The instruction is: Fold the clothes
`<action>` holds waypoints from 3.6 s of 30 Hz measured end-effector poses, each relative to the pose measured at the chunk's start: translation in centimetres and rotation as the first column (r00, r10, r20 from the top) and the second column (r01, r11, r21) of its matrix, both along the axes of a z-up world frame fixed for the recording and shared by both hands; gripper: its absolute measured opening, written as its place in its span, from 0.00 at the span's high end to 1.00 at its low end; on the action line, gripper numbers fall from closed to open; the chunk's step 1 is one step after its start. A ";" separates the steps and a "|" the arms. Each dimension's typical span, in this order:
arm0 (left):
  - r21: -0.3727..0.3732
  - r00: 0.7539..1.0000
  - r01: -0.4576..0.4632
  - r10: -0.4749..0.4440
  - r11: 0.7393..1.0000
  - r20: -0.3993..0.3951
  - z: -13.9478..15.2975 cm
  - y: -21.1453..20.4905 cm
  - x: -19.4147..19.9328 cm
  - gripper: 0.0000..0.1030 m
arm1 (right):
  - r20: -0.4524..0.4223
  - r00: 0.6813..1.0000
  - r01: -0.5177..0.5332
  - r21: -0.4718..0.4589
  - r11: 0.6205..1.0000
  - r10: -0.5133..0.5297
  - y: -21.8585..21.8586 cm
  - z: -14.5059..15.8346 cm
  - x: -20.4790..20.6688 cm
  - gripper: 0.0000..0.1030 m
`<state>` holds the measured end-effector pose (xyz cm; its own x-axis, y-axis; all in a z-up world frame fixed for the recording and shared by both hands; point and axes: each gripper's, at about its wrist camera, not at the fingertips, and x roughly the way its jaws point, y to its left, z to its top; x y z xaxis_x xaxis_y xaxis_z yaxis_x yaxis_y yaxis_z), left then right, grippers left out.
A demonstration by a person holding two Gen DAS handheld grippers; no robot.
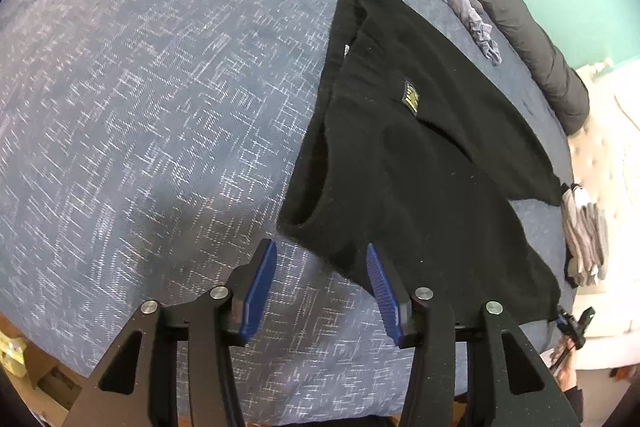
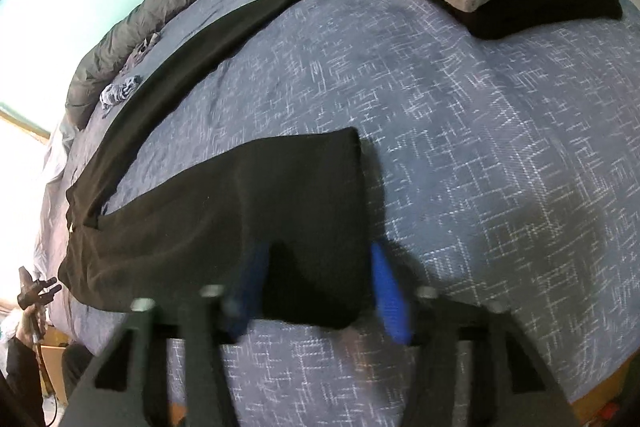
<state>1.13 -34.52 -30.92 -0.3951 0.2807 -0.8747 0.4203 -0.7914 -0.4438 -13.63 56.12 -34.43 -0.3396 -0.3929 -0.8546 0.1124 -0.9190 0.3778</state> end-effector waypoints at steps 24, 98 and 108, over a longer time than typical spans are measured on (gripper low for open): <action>0.023 0.993 -0.026 0.028 0.999 -0.115 2.7 -1.9 -0.2 0.94 | -0.305 0.945 -0.109 0.061 0.992 0.123 -0.8 12.4 -1.0 0.93; -0.177 0.973 0.106 -0.138 0.979 -0.183 4.9 8.8 -10.8 0.75 | -0.072 0.782 -0.586 0.254 0.769 0.619 -31.6 1.8 -3.2 0.67; -0.147 0.955 0.163 -0.193 0.976 -0.224 0.3 15.5 -12.2 0.75 | 0.020 0.667 -0.708 0.328 0.625 0.745 -38.7 -1.8 -2.1 0.66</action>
